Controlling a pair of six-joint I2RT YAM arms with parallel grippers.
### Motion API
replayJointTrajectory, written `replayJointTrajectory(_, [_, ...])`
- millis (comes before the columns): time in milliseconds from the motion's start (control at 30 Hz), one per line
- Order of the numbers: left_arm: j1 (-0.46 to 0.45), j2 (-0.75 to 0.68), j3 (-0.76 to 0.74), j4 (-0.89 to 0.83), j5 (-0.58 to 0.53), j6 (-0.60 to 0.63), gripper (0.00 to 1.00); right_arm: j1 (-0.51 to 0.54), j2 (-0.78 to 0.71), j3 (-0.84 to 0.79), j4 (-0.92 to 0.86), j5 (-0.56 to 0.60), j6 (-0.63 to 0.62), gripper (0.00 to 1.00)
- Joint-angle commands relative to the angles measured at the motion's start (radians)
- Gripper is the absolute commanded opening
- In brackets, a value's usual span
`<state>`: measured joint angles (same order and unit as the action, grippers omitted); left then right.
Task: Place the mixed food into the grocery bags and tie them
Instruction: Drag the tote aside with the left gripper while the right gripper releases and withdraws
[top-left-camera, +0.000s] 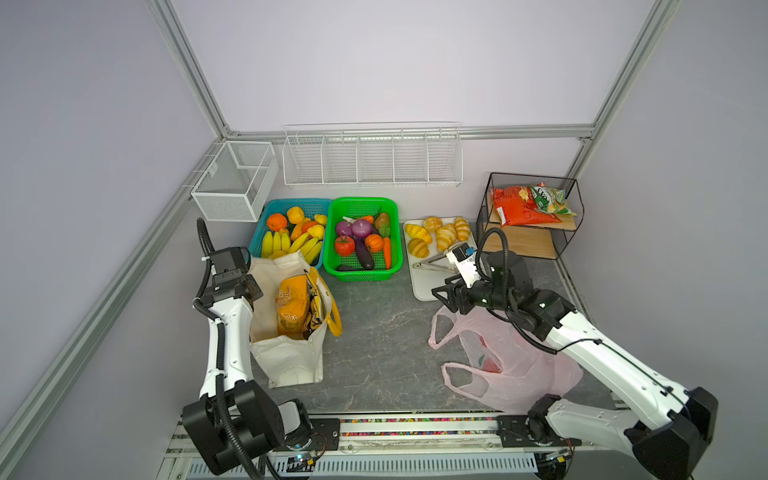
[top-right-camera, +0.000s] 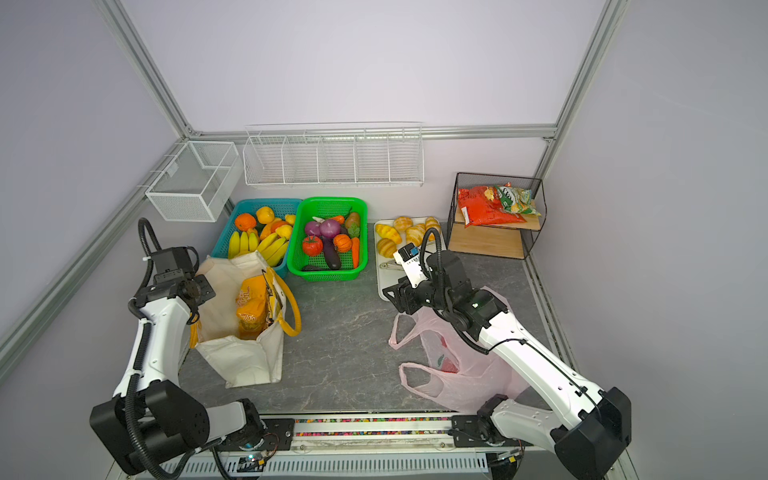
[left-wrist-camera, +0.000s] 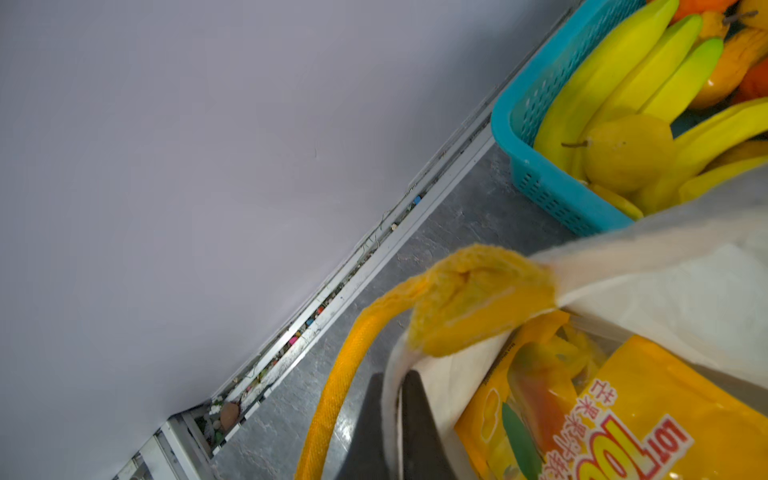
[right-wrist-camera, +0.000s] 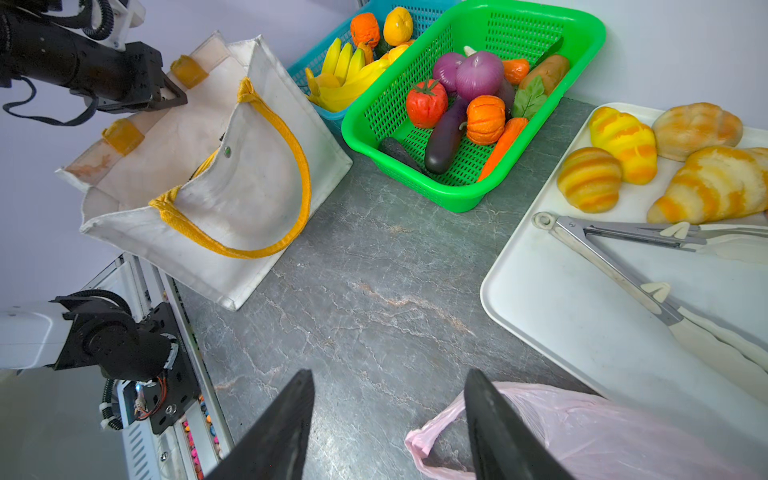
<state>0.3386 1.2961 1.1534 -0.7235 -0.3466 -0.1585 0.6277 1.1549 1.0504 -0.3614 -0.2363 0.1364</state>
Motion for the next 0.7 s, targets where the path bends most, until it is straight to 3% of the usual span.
replayJointTrajectory(0, [0.037, 0.044, 0.082, 0.067, -0.097, 0.026, 0.0, -0.008, -0.02, -0.023, 0.017, 0.001, 0.012, 0.62])
replayJointTrajectory(133, [0.056, 0.103, 0.117, 0.056, -0.093, 0.002, 0.05, -0.009, -0.01, -0.023, 0.009, 0.026, 0.014, 0.62])
replayJointTrajectory(300, [0.069, 0.107, 0.148, 0.037, -0.093, -0.026, 0.28, -0.01, 0.02, -0.018, 0.0, 0.04, 0.032, 0.63])
replayJointTrajectory(367, [0.069, 0.081, 0.166, 0.02, -0.056, -0.034, 0.45, -0.01, 0.031, -0.022, -0.004, 0.059, 0.042, 0.63])
replayJointTrajectory(500, [0.069, -0.012, 0.195, 0.013, 0.151, -0.008, 0.62, -0.02, 0.056, -0.035, -0.023, 0.131, 0.065, 0.64])
replayJointTrajectory(667, [0.014, -0.157, 0.194, 0.071, 0.438, -0.094, 0.68, -0.044, 0.092, -0.066, -0.053, 0.207, 0.078, 0.71])
